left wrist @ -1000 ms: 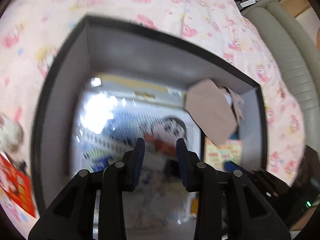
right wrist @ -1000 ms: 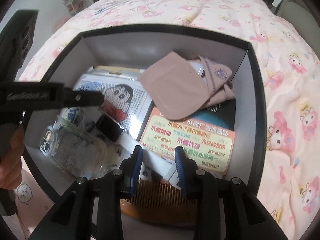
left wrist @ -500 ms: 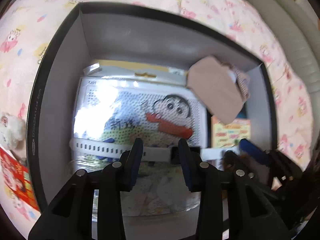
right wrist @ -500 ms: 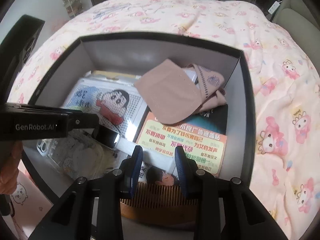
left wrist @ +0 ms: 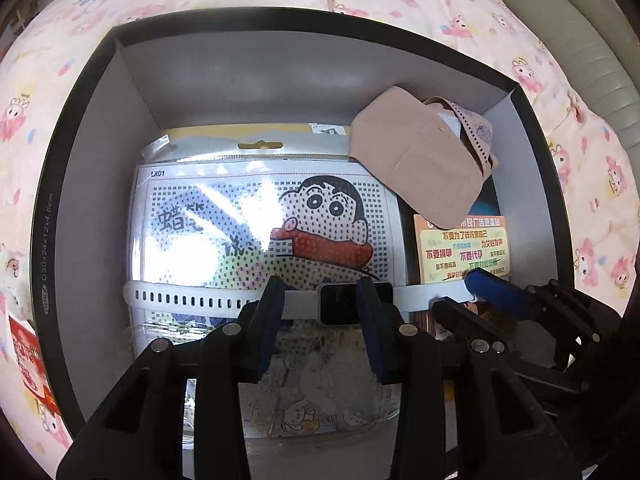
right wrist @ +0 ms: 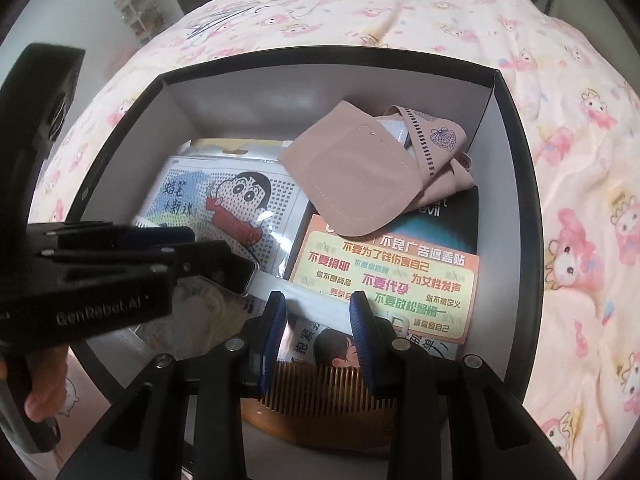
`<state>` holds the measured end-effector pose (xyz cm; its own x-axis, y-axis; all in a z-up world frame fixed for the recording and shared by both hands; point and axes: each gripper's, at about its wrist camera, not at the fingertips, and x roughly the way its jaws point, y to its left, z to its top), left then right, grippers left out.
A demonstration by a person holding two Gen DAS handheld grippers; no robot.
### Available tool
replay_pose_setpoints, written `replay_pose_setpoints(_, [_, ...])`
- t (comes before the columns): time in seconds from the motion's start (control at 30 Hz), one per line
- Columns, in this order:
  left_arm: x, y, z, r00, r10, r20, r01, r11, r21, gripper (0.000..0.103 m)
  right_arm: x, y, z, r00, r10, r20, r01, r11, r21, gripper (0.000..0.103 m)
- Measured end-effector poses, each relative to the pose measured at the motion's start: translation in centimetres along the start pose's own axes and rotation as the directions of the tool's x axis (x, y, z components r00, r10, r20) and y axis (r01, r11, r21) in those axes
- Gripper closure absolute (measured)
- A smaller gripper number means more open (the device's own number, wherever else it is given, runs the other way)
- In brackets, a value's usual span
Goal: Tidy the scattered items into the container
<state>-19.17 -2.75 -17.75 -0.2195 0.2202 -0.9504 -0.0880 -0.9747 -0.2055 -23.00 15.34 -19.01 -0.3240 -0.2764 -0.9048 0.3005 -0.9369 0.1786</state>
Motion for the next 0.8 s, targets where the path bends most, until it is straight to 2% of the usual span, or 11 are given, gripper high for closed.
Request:
replay_pose_setpoints(0.17, [1.1,-2.0,2.1,1.000,-0.002,0.027,0.003,1.000,-0.016,0.055,-0.3,0.3,-0.1,1.000,-0.009,0.013,0.009,1.000,0.009,0.074])
replay_pose_setpoints(0.23, [2.3,-4.2,5.0,0.997,0.035,0.066,-0.035,0.999,-0.011,0.049,-0.8,0.1,-0.1,1.000,-0.017,0.016,0.017,0.999,0.039,0.073])
replay_pose_setpoints(0.3, [0.9,-4.8,4.9,0.989,0.086,0.121,-0.087,0.996,0.006,0.043,-1.8,-0.1,-0.2,0.999,-0.036,0.019,0.034,0.997,0.072,0.071])
replay_pose_setpoints(0.33, [-0.1,-5.2,4.8,0.982,0.106,0.154,-0.109,0.994,0.011,0.041,-2.6,-0.1,-0.1,0.999,-0.043,0.030,0.040,0.996,0.080,0.069])
replay_pose_setpoints(0.4, [-2.1,-5.8,4.5,0.972,0.116,0.205,-0.121,0.992,0.015,0.041,-4.5,0.1,-0.1,0.995,-0.067,0.079,0.060,0.995,0.082,0.050])
replay_pose_setpoints(0.43, [-3.4,-6.1,4.3,0.964,0.114,0.239,-0.122,0.992,0.019,0.039,-5.7,0.3,-0.2,0.990,-0.087,0.112,0.079,0.994,0.082,0.045])
replay_pose_setpoints(0.47, [-4.3,-6.2,4.0,0.955,0.116,0.273,-0.127,0.992,0.022,0.030,-6.9,0.4,-0.3,0.983,-0.109,0.146,0.097,0.992,0.086,0.040])
replay_pose_setpoints(0.57, [-7.3,-6.2,2.9,0.920,0.123,0.372,-0.143,0.989,0.028,0.015,-10.4,0.5,-0.8,0.960,-0.156,0.231,0.131,0.984,0.119,0.033])
replay_pose_setpoints(0.63, [-10.3,-6.7,1.9,0.893,0.125,0.432,-0.152,0.988,0.029,0.012,-12.9,0.7,-1.5,0.942,-0.186,0.278,0.148,0.977,0.153,0.032])
replay_pose_setpoints(0.73, [-13.9,-7.1,0.0,0.870,0.090,0.484,-0.125,0.991,0.041,0.011,-16.7,1.6,-2.8,0.908,-0.249,0.337,0.197,0.963,0.182,0.032])
replay_pose_setpoints(0.8, [-15.9,-7.5,-1.4,0.849,0.083,0.522,-0.119,0.992,0.037,0.009,-18.7,2.6,-3.8,0.895,-0.250,0.371,0.203,0.966,0.162,0.032])
